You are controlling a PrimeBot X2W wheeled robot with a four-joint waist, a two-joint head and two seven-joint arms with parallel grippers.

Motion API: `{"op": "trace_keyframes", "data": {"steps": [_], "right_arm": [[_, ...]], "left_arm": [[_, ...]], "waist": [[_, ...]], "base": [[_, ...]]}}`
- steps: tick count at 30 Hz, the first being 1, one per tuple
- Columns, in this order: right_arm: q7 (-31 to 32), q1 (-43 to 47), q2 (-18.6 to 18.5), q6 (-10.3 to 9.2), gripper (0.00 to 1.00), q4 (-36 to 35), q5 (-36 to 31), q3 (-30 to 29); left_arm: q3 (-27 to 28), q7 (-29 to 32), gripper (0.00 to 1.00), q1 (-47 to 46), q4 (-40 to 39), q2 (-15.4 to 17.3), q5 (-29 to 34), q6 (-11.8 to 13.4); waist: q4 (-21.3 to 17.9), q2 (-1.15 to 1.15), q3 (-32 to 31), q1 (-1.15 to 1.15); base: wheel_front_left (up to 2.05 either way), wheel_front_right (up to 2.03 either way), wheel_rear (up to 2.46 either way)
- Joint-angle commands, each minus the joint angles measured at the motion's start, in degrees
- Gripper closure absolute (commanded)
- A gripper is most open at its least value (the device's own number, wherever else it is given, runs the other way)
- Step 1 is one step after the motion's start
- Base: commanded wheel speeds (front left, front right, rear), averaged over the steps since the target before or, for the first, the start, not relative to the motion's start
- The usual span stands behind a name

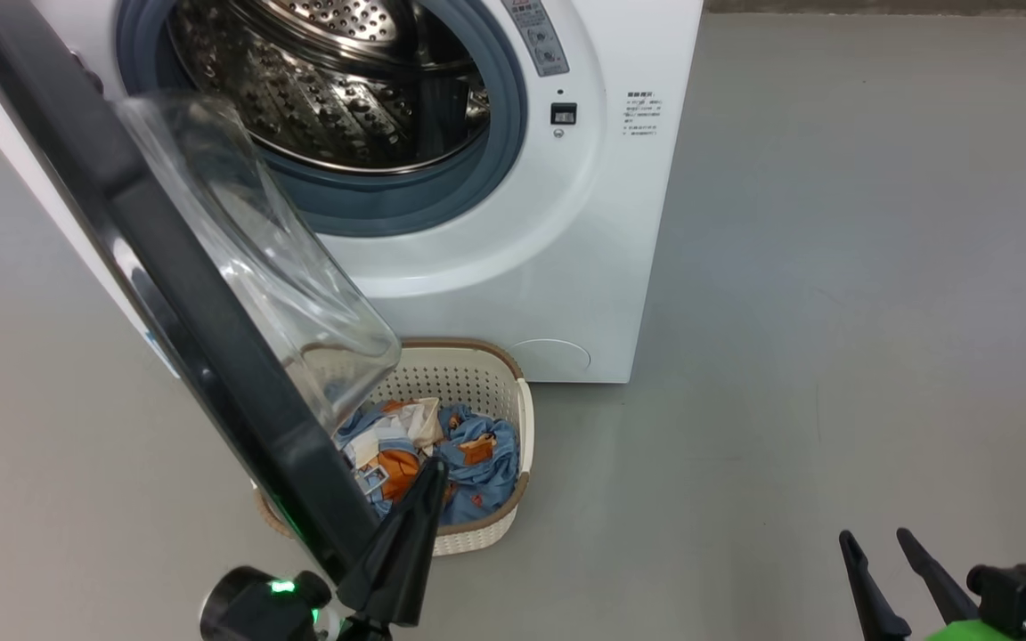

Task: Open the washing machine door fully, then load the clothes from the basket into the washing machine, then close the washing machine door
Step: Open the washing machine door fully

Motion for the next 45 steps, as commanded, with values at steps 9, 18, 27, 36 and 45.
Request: {"op": "trace_keyframes", "data": {"steps": [9, 18, 27, 36, 45], "right_arm": [[-0.7, -1.9, -1.0, 0.09, 0.00, -1.6, -1.1, 0.7], [-0.7, -1.6, -0.9, 0.09, 0.00, -1.7, -1.1, 0.7], [-0.7, -1.0, -0.9, 0.09, 0.00, -2.1, -1.0, 1.2], [-0.7, -1.3, -0.8, 0.09, 0.00, -2.6, -1.3, 1.5], [-0.7, -1.5, -1.2, 0.09, 0.00, -2.8, -1.2, 1.8]], "left_arm": [[6.1, -0.3, 1.00, -4.6, 6.6, -0.5, -2.4, -0.1], [8.9, -0.3, 1.00, -5.0, 10.7, -1.1, -3.7, -0.1], [11.1, -0.3, 1.00, -3.0, 11.6, -1.1, -3.1, -0.1], [13.6, -0.3, 1.00, -0.9, 11.9, -1.1, -2.4, -0.1], [16.6, -0.3, 1.00, 0.7, 11.3, -0.9, -1.6, -0.1]], "waist": [[0.0, 0.00, 0.1, 0.00], [0.6, 0.00, -0.7, 0.00], [2.9, 0.00, -1.3, 0.00], [7.3, 0.00, -1.2, 0.00], [11.1, 0.00, -0.8, 0.00]], "base": [[0.00, 0.00, 0.00], [0.00, 0.00, 0.00], [0.00, 0.00, 0.00], [0.00, 0.00, 0.00], [0.00, 0.00, 0.00]]}}
